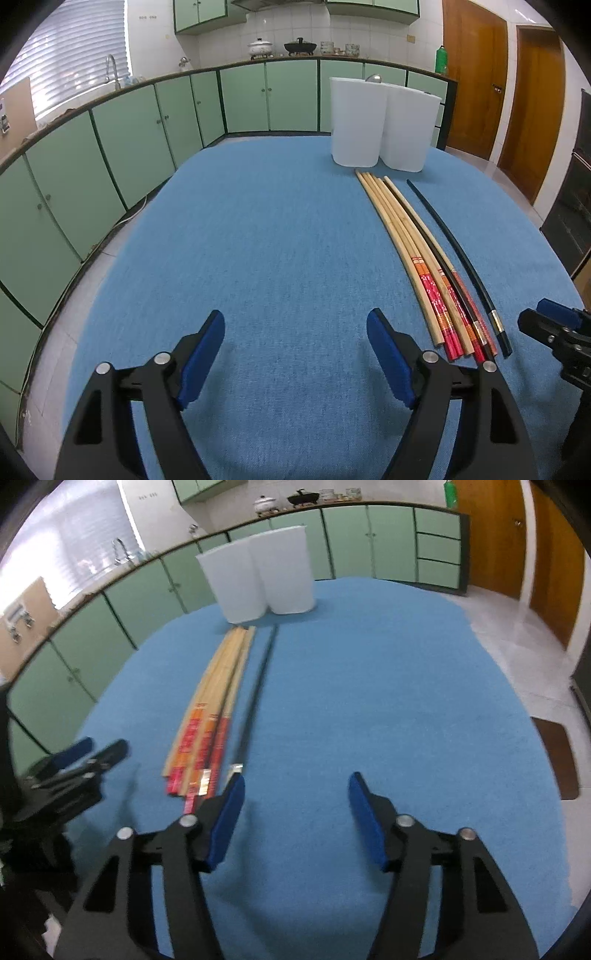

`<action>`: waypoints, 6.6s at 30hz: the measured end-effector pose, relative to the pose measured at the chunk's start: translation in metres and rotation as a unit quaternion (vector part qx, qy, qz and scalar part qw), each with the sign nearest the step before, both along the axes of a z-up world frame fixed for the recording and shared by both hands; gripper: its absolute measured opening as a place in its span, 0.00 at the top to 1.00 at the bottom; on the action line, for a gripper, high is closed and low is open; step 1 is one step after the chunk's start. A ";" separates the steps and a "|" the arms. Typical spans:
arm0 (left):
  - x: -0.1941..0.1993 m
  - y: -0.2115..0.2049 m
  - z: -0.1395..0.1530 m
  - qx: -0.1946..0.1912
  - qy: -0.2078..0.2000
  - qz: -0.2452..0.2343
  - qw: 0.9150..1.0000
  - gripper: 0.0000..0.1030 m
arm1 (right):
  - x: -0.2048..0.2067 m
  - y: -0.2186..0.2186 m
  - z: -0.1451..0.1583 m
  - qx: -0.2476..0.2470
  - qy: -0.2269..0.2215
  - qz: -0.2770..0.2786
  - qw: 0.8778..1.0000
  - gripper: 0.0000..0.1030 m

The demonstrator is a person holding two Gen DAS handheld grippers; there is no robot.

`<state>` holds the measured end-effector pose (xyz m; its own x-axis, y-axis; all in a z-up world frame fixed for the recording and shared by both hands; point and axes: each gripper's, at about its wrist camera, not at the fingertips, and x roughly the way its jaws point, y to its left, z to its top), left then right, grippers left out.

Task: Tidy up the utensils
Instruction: 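Close the right gripper on the black chopstick, then close the left gripper on a plain wooden chopstick, then carry both chopsticks over the white holder and open both grippers, then withdraw both open grippers from the holder, then lower the right gripper onto a red-patterned wooden chopstick and close it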

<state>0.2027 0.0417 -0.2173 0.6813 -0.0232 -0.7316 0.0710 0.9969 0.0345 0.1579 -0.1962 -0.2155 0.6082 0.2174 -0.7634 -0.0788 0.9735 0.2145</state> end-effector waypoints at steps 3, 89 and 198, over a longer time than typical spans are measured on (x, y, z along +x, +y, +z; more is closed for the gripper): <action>-0.002 0.000 0.000 0.000 0.001 0.000 1.000 0.25 | -0.006 0.009 0.000 0.018 0.001 0.027 0.999 0.53; -0.019 -0.035 0.135 -0.047 -0.123 -0.078 0.988 0.93 | 0.008 -0.006 0.123 -0.019 -0.142 0.018 0.990 0.94; -0.006 0.001 -0.002 -0.019 0.006 -0.016 1.000 0.26 | 0.008 0.045 -0.010 -0.108 0.007 0.028 0.994 0.21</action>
<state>0.1969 0.0427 -0.2191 0.6714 -0.0733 -0.7374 0.1034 0.9946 -0.0047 0.1662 -0.1510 -0.2259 0.5895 0.0806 -0.8037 -0.1324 0.9912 0.0022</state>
